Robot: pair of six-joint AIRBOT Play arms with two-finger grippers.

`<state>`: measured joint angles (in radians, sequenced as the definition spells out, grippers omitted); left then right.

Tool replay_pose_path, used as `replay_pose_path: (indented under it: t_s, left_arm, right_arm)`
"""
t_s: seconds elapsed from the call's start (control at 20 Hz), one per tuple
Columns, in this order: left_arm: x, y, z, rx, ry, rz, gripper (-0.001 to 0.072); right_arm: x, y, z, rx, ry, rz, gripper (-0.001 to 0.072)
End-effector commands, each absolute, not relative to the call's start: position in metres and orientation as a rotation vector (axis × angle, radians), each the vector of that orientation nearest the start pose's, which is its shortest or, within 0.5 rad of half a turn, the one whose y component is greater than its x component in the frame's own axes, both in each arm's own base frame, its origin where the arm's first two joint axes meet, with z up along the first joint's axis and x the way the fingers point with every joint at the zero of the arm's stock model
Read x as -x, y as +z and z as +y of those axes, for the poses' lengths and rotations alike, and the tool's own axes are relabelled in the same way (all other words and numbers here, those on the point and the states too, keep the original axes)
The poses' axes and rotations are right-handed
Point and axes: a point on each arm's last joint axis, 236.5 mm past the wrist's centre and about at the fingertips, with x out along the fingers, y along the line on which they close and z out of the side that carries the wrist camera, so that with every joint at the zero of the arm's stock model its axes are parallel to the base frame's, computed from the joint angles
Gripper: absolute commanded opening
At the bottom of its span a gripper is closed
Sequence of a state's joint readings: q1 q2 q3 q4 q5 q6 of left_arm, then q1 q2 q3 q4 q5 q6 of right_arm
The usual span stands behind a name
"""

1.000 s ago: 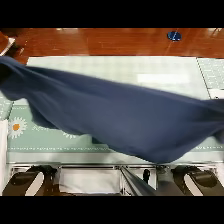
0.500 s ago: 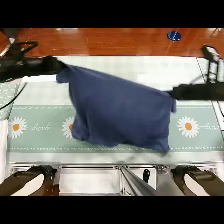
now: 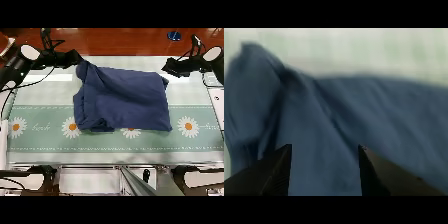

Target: Fold the shirts.

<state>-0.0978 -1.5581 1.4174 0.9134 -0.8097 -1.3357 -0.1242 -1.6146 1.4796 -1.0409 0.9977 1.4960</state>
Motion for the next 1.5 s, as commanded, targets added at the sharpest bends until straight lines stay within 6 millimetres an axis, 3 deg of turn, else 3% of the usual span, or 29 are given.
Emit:
replay_pose_path:
  t_s: [0.0, 0.1, 0.25, 0.4, 0.5, 0.65, 0.85, 1.05, 1.2, 1.25, 1.35, 1.4, 1.45]
  left_arm:
    - [-0.451, 0.002, -0.122, 0.256, -0.415, 1.247, 0.0510]
    - [-0.402, -0.021, -0.096, 0.260, -0.405, 1.393, 0.0510]
    - [-0.338, -0.039, -0.063, 0.362, -0.315, 1.428, 0.0510]
    - [-0.271, -0.058, -0.047, 0.570, -0.169, 1.448, 0.0509]
    - [-0.241, -0.071, -0.049, 0.730, -0.110, 1.445, 0.0509]
    - [-0.239, -0.077, -0.071, 0.956, -0.154, 1.388, 0.0508]
    - [-0.258, -0.086, -0.091, 1.058, -0.203, 1.358, 0.0506]
    - [-0.258, -0.110, -0.124, 1.055, -0.218, 1.429, 0.0506]
    - [-0.271, -0.121, -0.139, 1.022, -0.201, 1.414, 0.0501]
    - [-0.277, -0.120, -0.143, 1.003, -0.216, 1.412, 0.0456]
    - [-0.289, -0.115, -0.146, 0.980, -0.243, 1.398, 0.0143]
    - [-0.295, -0.110, -0.146, 0.946, -0.279, 1.375, 0.0022]
    - [-0.300, -0.105, -0.147, 0.932, -0.302, 1.363, 0.0023]
  right_arm:
    - [-0.474, 0.020, 0.016, -0.450, 0.265, 1.223, 0.0406]
    - [-0.423, 0.007, -0.023, -0.429, 0.167, 1.328, 0.0406]
    - [-0.359, -0.014, -0.050, -0.623, 0.013, 1.241, 0.0406]
    - [-0.298, -0.034, -0.037, -0.781, -0.027, 1.157, 0.0406]
    - [-0.267, -0.048, -0.017, -0.828, -0.026, 1.160, 0.0406]
    - [-0.253, -0.057, 0.003, -0.884, 0.001, 1.157, 0.0406]
    - [-0.254, -0.054, 0.008, -0.904, 0.023, 1.149, 0.0406]
    - [-0.254, -0.053, 0.010, -0.909, 0.031, 1.150, 0.0406]
    - [-0.256, -0.054, 0.006, -0.898, 0.017, 1.141, 0.0406]
    - [-0.255, -0.058, 0.002, -0.877, 0.002, 1.146, 0.0406]
    - [-0.240, -0.069, -0.005, -0.851, -0.054, 1.211, 0.0406]
    - [-0.231, -0.074, -0.003, -0.848, -0.061, 1.254, 0.0406]
    - [-0.223, -0.078, 0.002, -0.865, -0.060, 1.286, 0.0406]
